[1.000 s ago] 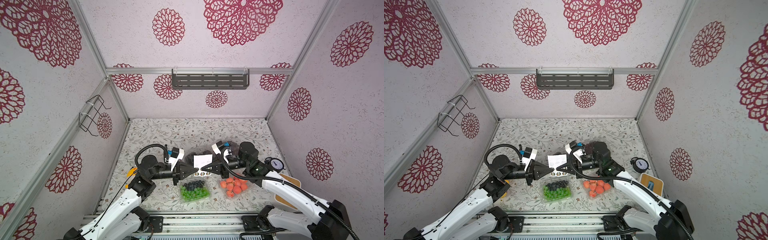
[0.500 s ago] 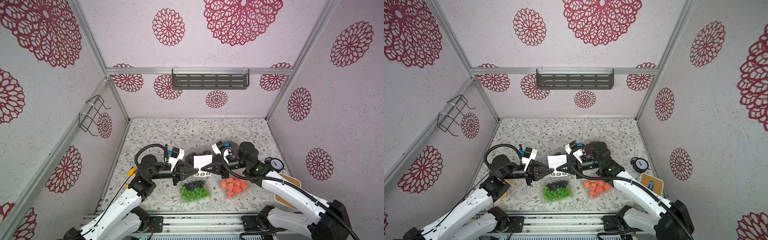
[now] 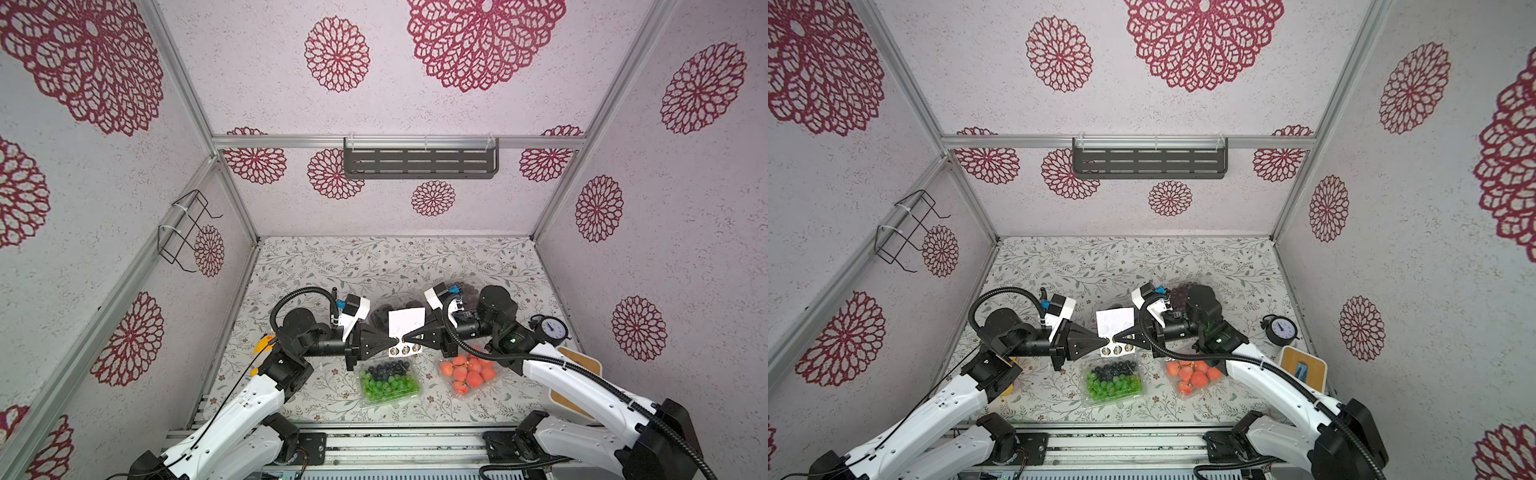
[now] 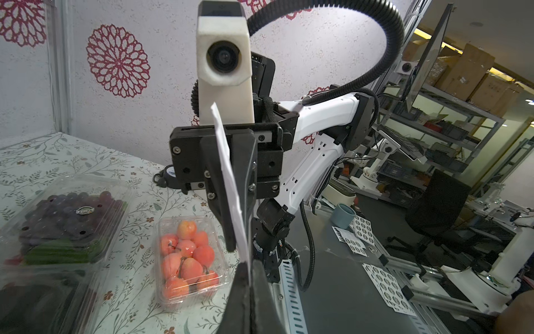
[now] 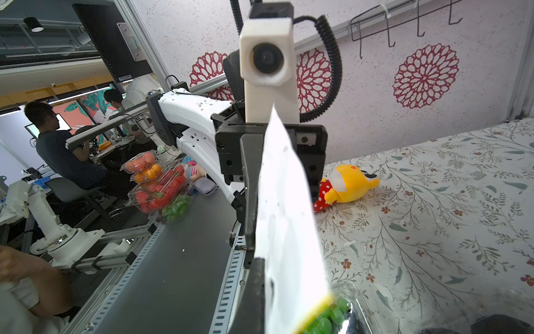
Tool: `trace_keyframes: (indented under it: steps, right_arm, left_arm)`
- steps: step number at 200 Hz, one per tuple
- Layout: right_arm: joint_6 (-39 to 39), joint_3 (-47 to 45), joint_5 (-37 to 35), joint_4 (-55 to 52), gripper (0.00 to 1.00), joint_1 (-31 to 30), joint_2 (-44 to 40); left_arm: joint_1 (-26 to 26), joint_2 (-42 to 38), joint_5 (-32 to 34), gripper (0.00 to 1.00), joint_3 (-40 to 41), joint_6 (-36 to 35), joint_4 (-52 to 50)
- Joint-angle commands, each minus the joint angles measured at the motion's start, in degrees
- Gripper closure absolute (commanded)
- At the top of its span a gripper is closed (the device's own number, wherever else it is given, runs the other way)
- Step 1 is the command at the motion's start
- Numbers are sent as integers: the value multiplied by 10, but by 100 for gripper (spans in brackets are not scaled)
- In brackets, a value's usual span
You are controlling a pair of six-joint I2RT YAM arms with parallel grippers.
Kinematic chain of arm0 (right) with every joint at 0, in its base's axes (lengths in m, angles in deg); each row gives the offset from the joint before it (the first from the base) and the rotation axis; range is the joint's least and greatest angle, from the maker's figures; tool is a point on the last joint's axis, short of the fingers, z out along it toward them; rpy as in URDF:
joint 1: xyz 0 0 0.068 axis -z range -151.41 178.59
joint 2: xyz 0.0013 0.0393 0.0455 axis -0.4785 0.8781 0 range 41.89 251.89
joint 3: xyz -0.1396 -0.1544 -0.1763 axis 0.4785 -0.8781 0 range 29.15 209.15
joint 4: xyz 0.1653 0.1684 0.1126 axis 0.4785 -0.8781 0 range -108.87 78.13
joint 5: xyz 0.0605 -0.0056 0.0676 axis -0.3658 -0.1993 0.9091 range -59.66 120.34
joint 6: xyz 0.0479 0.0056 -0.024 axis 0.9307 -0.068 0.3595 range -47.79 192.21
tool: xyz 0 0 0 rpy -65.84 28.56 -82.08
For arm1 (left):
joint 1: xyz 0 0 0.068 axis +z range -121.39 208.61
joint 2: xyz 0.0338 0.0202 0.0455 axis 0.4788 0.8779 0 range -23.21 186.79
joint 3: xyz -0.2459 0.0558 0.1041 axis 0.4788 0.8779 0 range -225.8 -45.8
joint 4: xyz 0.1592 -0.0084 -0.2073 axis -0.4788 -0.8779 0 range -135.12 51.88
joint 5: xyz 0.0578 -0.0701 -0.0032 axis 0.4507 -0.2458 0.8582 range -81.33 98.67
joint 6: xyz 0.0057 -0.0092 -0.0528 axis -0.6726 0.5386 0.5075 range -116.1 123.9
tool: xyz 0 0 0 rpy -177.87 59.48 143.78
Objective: Label fruit boxes
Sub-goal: Adjust the label sticker.
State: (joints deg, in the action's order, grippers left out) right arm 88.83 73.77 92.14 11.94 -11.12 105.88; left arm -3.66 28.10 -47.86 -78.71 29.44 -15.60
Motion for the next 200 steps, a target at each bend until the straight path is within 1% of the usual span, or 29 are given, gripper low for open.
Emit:
trace_keyframes:
  steps: [1,87,112,133,200]
  right_arm:
    - [20,2,27,53,100,-1,8]
    - [18,0,26,52,100,-1,4]
    - [18,-7,13,53,100,-1,-1]
    - [19,-7,13,52,100,-2,0]
    - [-7,-1,-10,19,100,-2,5]
  left_arm:
    - [-4,9,-15,100,-10,10,38]
    - [-4,24,-8,100,-14,7,33]
    - [-4,32,-14,100,-15,8,34]
    - [-4,37,3,100,-10,11,43]
    - [-4,54,-15,100,-10,30,77]
